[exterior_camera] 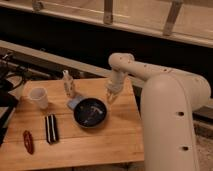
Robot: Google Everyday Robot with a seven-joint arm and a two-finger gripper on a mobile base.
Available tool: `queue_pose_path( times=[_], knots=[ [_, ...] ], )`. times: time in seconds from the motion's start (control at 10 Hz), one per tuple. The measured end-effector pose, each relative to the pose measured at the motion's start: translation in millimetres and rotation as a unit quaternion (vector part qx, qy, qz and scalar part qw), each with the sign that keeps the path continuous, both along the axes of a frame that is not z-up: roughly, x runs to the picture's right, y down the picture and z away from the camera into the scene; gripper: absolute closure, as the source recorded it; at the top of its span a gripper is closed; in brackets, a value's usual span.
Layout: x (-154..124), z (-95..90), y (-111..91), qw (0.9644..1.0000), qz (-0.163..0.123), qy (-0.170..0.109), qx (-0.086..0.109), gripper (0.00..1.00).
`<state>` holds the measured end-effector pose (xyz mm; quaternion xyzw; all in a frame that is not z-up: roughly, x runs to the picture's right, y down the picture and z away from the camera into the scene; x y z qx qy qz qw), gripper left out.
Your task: Drag the ceramic bowl in a circle
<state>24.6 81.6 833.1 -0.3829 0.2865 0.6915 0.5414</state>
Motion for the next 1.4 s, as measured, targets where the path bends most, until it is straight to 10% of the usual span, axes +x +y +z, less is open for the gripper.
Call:
queue_pose_path(
  times=[0.2, 0.9, 1.4],
  knots=[
    [-11, -8.0, 11, 0.9997, -0.012, -0.017, -0.012, 0.2],
    [-28, -4.6, 33, 0.9979, -0.029, -0.037, -0.044, 0.2],
    [-18, 27.9, 58, 0.9863, 0.015, -0.05, -0.156, 0.2]
  ],
)
